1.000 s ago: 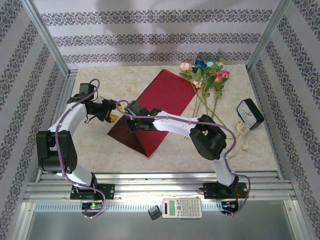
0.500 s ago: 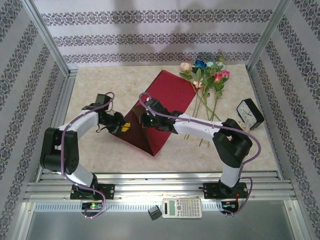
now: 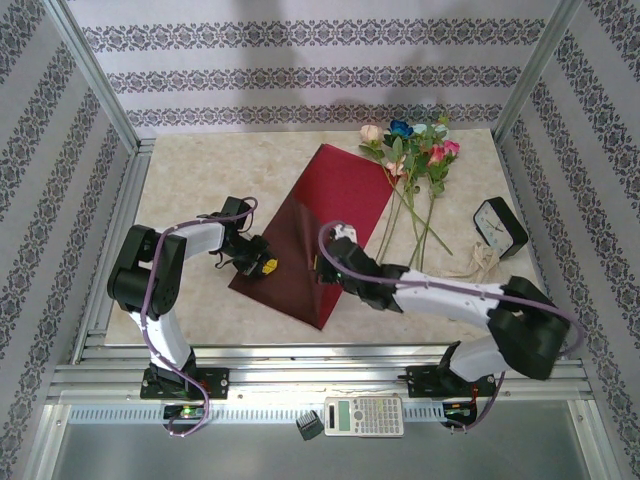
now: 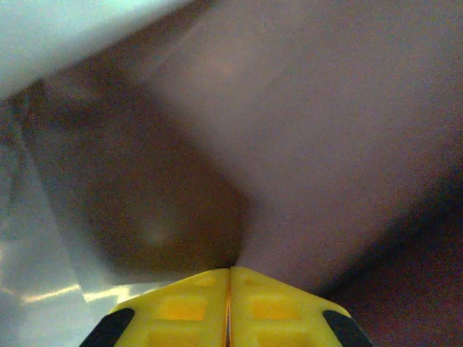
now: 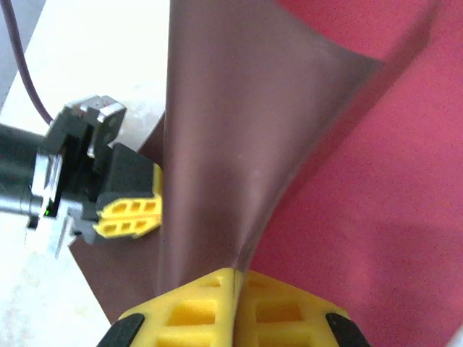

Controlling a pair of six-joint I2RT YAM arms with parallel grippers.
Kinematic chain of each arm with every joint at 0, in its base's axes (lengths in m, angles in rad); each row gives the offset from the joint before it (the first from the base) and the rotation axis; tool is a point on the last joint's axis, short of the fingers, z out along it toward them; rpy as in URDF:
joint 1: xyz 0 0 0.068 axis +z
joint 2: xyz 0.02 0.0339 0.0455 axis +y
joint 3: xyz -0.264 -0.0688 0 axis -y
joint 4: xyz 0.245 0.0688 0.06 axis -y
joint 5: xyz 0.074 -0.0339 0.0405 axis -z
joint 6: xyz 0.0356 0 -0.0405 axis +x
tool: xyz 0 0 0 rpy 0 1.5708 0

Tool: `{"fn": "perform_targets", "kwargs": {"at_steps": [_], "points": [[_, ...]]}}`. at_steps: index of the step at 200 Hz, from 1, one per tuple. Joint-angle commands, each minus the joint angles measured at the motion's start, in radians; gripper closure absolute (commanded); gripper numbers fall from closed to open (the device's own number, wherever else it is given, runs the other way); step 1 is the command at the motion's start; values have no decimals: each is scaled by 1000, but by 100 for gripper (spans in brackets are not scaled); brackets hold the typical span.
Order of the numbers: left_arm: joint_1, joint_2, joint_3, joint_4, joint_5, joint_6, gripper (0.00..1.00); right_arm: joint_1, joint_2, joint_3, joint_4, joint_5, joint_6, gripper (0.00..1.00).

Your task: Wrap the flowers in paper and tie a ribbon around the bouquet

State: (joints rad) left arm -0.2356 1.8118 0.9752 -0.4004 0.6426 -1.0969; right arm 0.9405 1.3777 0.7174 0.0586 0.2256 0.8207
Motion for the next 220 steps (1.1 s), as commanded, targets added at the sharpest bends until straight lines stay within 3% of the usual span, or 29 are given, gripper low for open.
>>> {"fn": "perform_targets", "kwargs": {"at_steps": [1,44,79,104,110,123,138,159,181,220], "points": [[-12,53,-21,17,-96,5,92,50,-122,-111,-22,204,74,100],[-15,62,-13,18,-130,-12,94,128,-350,-250,-357,303,345,100],[-15,71,6,8,-158,-13,96,148,-447,-357,-516,222,640,100],[-13,61,-4,-1,-189,-19,98,152,-424,-366,-558,136,716,100],[-11,60,-5,-12,-203,-18,98,153,-413,-354,-584,119,732,94],[3,52,-17,-18,-218,-15,99,157,-386,-307,-654,101,715,85],[28,44,-32,-14,-222,-13,99,167,-365,-232,-761,111,696,65],[73,41,-34,-18,-222,6,99,172,-358,-123,-849,143,606,52],[138,33,-14,-39,-244,44,99,165,-355,-32,-892,180,516,47],[275,53,47,-90,-274,146,99,72,-329,36,-801,155,349,52]]}}
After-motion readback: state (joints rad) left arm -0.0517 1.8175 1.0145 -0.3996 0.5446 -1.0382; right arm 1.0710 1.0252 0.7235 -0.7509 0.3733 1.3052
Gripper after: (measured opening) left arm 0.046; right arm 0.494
